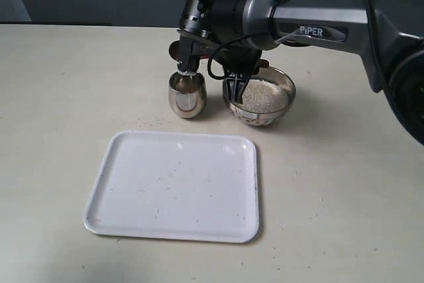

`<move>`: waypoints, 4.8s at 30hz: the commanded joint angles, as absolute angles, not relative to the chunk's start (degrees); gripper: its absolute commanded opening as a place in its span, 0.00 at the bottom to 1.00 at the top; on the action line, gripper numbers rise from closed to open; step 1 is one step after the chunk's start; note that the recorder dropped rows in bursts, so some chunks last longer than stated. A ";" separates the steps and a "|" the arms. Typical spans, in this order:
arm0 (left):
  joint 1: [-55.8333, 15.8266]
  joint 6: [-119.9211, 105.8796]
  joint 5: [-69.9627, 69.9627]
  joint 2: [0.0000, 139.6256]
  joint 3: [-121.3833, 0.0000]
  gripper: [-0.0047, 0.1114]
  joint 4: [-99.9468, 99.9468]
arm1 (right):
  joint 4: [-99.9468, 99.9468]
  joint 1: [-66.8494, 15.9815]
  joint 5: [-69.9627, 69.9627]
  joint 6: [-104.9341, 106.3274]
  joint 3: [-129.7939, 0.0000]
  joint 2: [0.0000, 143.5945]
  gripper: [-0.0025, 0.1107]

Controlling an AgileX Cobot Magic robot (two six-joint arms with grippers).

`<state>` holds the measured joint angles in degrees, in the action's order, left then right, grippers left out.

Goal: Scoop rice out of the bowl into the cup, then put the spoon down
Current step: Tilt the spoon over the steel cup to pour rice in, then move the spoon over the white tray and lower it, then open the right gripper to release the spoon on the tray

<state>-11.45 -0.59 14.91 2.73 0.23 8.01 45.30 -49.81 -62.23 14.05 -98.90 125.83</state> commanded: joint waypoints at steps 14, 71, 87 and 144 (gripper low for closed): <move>-11.60 -0.54 14.49 2.70 0.00 0.04 7.97 | 55.13 -52.76 -59.52 9.95 -92.60 125.52 0.01; -11.60 -0.54 14.49 2.70 0.00 0.04 8.07 | 67.06 -54.58 -63.08 -7.78 -90.03 123.57 0.01; -11.60 -0.54 14.49 2.70 0.00 0.04 8.09 | 36.08 -54.58 -69.96 -26.47 -91.12 108.30 0.01; -11.60 -0.54 14.49 2.70 0.00 0.04 8.03 | -5.46 -53.93 -59.96 6.93 -88.62 102.51 0.02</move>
<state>-11.45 -0.59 14.91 2.73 0.23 8.01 -7.32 -54.31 -65.47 10.28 -90.66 108.29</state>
